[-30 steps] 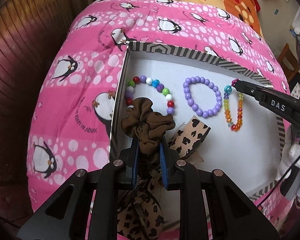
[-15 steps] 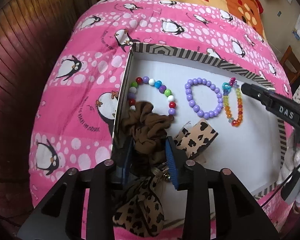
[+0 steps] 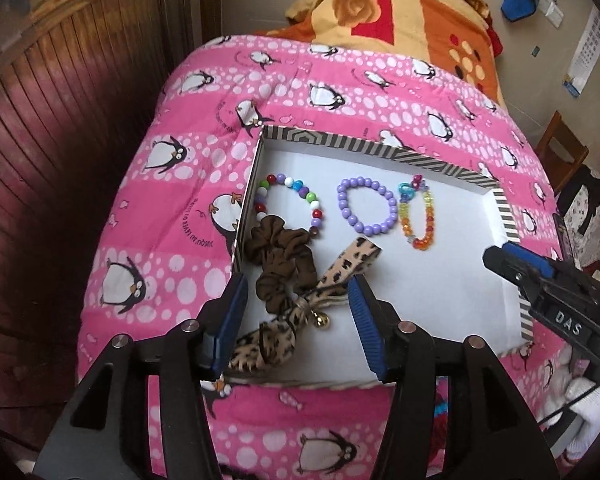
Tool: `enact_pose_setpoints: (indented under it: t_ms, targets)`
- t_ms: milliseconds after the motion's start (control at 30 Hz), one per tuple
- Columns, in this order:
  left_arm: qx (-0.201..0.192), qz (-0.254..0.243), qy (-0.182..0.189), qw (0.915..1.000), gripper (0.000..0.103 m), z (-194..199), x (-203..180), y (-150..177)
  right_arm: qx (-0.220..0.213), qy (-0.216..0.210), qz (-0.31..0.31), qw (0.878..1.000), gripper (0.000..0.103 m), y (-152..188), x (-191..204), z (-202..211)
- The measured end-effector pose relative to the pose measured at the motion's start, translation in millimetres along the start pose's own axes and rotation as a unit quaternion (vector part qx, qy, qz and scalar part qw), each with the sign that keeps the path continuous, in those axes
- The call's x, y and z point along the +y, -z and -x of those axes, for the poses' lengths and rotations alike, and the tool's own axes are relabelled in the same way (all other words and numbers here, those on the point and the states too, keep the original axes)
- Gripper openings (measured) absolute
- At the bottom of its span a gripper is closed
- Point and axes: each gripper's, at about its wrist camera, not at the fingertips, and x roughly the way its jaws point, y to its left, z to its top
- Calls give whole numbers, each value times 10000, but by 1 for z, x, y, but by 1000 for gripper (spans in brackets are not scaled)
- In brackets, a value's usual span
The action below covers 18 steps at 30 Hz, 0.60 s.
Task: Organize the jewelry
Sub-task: 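Lower the scrunchie into the tray corner and open the left tool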
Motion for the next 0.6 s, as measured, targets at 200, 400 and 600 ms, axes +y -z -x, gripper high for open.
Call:
enact_pose_setpoints:
  t_ms: [200,400,600]
  targets:
    - [-52,-116,67,9999,52,20,-14,19,-155,35,-77,9998,39,22,-2,30]
    - [-53,-177,128,9997,52,32,-29,41,-214,64,-136,9997,40,50,-5,50]
    - [5,-227,107,9997,52,39,-46,65,-178,96,-157,9997,41,79,-10,65]
